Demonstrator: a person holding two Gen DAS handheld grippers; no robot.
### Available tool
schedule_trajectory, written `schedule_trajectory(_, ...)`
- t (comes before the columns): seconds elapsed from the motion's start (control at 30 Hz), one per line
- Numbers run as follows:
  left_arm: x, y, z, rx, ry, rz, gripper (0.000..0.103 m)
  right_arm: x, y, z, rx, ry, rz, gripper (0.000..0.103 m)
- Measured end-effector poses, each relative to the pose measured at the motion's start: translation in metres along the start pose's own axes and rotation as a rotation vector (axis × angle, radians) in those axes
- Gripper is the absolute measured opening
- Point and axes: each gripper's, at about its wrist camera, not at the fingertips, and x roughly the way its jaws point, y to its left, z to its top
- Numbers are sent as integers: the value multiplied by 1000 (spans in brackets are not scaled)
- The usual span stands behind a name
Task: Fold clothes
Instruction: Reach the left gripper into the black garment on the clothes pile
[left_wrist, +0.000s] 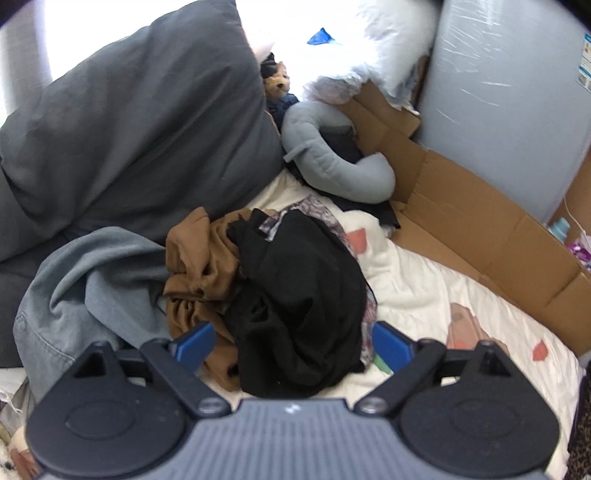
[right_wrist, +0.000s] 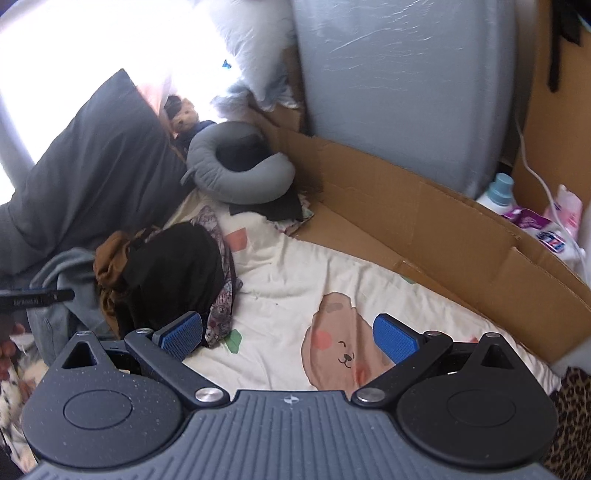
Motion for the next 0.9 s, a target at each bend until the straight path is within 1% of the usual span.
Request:
schedule_trajectory(0.13, 19, 8, -11, -25, -7, -1, 91, 18, 1, -8, -24, -18, 34, 101)
schedule_trajectory(0.27, 41, 13, -23, -26, -7, -19, 83, 38, 0, -20, -43, -20, 59, 101)
schedule_trajectory(0.37, 57, 15, -31, -28, -4, -17, 79, 55, -1, -32, -57, -13, 74, 101)
schedule_trajectory(0.4, 62, 15, -33, -27, -3, -17, 76, 60, -1, -36, -62, -6, 73, 100)
schedule_trajectory(0.47, 71, 15, -36, -18, -3, -9, 75, 72, 0, -45, -67, 6, 77, 99)
schedule_trajectory(0.6, 88, 17, -41, -5, -1, 8, 74, 93, 2, -61, -67, 23, 79, 98)
schedule_trajectory(0.7, 100, 21, -42, -10, -12, 25, 74, 105, 1, -68, -59, 20, 87, 98)
schedule_trajectory(0.83, 116, 27, -41, -15, -26, 34, 74, 121, 0, -77, -49, 16, 98, 98)
schedule_trajectory(0.9, 128, 30, -39, -11, -34, 31, 74, 129, 0, -82, -43, 14, 103, 97)
